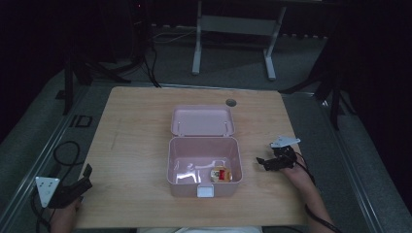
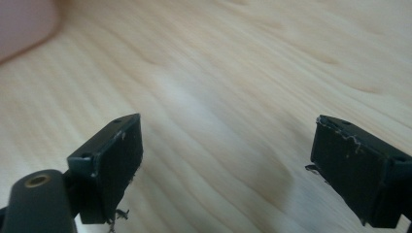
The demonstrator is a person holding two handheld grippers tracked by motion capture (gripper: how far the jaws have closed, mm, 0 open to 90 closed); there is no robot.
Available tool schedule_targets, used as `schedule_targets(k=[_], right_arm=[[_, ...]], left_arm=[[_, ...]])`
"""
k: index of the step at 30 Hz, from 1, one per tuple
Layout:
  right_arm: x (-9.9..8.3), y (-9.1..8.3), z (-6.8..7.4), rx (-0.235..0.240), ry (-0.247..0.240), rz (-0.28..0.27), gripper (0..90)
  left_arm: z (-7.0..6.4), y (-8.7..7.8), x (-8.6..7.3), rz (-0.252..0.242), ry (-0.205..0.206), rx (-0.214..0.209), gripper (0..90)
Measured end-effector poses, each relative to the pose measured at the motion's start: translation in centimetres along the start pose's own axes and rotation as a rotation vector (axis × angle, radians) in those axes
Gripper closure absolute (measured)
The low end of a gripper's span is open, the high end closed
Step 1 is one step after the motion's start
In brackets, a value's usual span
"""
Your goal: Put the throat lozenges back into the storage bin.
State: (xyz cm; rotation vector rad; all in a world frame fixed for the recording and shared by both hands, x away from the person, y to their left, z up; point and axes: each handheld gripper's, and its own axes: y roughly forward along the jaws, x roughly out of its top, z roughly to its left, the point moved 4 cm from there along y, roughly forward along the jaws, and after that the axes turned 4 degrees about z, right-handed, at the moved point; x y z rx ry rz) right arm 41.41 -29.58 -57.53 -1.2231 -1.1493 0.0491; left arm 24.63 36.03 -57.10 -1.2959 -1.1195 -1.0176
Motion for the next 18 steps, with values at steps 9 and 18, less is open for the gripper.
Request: schedule_targets(k=[9,18], right_arm=[[-1.8,-1.6,-1.6,-0.101,0.116,-0.059,11.3],[-3.3,-3.1,-2.5,-0.174,0.213,-0.097,11.3]], left_arm=[[0.0,0.0,0.0,0.001,-0.001,0.0,2.5],[0.0,0.0,0.0,0.001,0.0,0.002,2.5]])
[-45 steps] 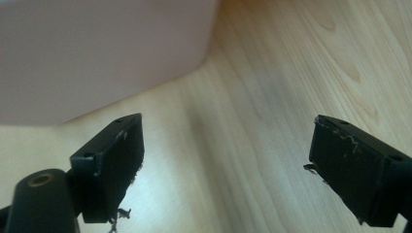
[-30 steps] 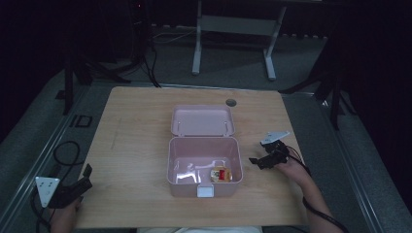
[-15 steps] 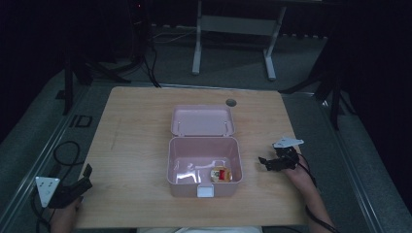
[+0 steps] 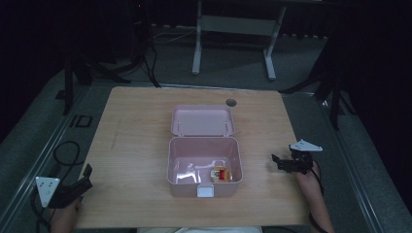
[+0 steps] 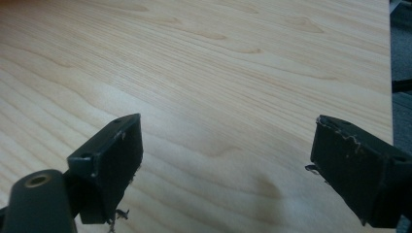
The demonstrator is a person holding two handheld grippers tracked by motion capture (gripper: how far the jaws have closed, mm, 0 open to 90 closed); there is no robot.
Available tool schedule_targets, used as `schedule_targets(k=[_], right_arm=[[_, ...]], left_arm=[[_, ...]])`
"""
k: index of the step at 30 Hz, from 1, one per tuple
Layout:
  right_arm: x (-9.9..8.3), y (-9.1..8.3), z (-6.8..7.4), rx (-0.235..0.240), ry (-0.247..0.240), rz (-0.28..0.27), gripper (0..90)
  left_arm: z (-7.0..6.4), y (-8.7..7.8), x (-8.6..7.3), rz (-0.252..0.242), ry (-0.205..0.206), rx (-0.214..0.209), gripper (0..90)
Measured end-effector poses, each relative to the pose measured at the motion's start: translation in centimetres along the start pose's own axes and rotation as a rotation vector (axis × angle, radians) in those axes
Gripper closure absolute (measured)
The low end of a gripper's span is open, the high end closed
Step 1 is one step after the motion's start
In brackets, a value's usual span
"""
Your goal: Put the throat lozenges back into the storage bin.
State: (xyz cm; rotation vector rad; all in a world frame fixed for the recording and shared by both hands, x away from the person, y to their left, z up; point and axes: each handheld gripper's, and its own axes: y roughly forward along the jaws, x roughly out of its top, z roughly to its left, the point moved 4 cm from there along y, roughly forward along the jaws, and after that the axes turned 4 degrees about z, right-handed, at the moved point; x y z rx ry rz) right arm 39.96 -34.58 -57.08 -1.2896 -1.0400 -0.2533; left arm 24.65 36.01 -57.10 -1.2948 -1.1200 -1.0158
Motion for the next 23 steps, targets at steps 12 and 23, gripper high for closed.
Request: schedule_targets(k=[12,23], right_arm=[[-0.9,-0.8,-1.7,-0.159,0.165,-0.02,11.3],[-1.4,-0.6,-2.3,-0.128,0.194,-0.006,11.4]], left_arm=[[0.0,0.0,0.0,0.001,-0.001,-0.001,2.5],[0.1,0.0,0.0,0.0,-0.006,-0.002,2.5]])
